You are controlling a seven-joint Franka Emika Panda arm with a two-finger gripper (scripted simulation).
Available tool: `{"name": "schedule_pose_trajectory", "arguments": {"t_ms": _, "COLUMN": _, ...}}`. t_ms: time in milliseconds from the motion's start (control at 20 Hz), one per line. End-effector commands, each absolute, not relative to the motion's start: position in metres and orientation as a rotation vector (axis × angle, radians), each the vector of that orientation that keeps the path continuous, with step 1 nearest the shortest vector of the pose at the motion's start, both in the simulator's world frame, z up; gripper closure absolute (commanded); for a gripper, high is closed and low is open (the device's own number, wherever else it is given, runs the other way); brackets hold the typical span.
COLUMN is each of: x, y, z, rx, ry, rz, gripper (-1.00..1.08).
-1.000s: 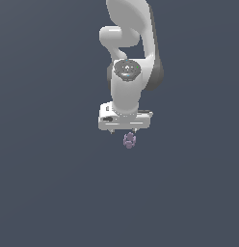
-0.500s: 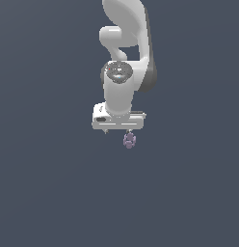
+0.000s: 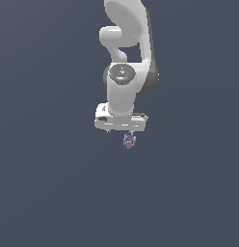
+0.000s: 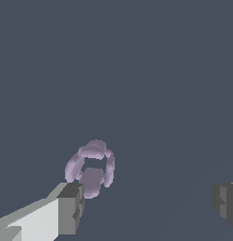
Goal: Pick up the object and move it to a goal position.
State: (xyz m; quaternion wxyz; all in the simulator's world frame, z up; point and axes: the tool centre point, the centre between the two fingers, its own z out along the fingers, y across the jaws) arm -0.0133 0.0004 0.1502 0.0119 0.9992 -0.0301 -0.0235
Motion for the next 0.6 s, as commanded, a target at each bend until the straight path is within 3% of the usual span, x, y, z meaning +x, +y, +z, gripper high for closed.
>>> {"name": "schedule_pose_trajectory", "arguments": {"t_ms": 0, "x": -0.014, "y": 0.004, "z": 0.147, "rx": 3.114, "ry": -0.157, "rz": -0.068, "gripper": -0.92}}
{"name": "schedule_pose_trajectory", "arguments": {"t_ms": 550, "x": -0.021, "y": 0.026, "z": 0.127, "rx": 3.078, "ry": -0.551, "rz": -0.039, "gripper": -0.92}}
